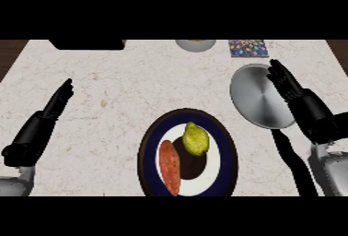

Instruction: Pick the pear from the plate and place it in the pan

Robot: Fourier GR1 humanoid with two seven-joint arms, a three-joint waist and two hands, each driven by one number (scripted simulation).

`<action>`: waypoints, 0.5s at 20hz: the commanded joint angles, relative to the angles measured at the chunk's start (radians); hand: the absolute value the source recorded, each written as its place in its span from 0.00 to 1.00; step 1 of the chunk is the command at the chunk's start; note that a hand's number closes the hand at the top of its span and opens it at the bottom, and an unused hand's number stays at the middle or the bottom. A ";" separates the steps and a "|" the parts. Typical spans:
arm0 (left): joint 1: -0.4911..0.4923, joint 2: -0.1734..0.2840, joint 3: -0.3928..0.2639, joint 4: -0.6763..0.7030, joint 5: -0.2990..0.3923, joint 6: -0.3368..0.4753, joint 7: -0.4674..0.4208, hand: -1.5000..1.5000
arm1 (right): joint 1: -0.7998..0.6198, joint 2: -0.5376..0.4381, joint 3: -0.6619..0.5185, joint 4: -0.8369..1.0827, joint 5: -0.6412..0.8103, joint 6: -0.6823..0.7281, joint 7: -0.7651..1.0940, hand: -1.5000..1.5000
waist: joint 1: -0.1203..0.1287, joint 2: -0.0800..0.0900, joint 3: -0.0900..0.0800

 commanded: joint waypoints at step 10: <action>-0.045 -0.198 0.077 0.037 0.204 0.092 0.193 0.50 | -0.079 0.180 -0.156 0.461 -0.370 0.355 -0.338 1.00 | 0.016 0.008 -0.008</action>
